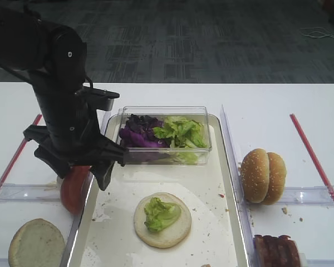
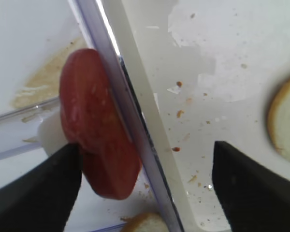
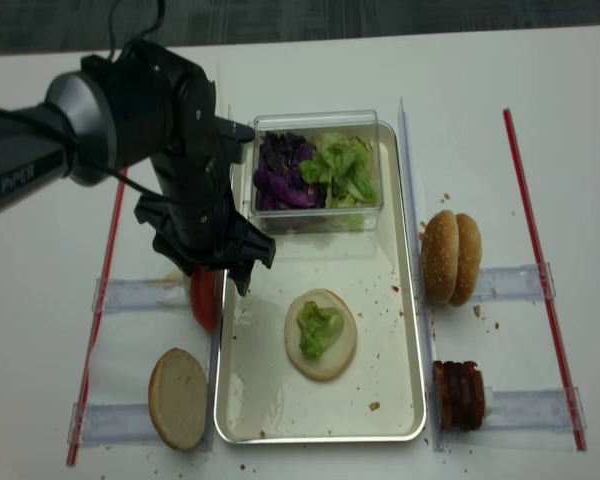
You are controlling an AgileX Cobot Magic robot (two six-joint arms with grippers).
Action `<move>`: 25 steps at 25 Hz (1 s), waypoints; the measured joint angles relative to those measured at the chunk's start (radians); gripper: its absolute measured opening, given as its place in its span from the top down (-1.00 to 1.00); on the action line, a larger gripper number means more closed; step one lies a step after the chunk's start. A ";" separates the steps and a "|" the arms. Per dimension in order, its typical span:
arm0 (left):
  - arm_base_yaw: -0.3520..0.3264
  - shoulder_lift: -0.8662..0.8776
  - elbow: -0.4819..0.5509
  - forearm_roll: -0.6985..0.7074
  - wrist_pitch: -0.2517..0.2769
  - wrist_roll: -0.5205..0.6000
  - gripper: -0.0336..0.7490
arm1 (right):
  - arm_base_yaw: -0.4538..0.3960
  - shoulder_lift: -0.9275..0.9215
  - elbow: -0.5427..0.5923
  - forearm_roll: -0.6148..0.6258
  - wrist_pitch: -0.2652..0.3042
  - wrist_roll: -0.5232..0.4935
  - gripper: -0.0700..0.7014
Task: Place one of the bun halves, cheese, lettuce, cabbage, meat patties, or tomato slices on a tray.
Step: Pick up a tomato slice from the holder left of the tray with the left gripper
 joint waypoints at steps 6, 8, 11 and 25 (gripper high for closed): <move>0.000 0.000 0.000 -0.049 -0.014 0.029 -0.48 | 0.000 0.000 0.000 0.000 0.000 0.000 -0.97; 0.000 0.000 0.000 -0.056 -0.015 0.031 -0.48 | 0.000 0.000 0.000 0.000 0.000 0.000 -0.97; 0.000 0.000 0.000 -0.060 -0.016 0.035 -0.48 | 0.000 0.000 0.000 0.000 0.000 0.000 -0.97; 0.000 0.000 -0.002 -0.065 -0.018 0.044 -0.48 | 0.000 0.000 0.000 0.000 0.000 0.000 -0.97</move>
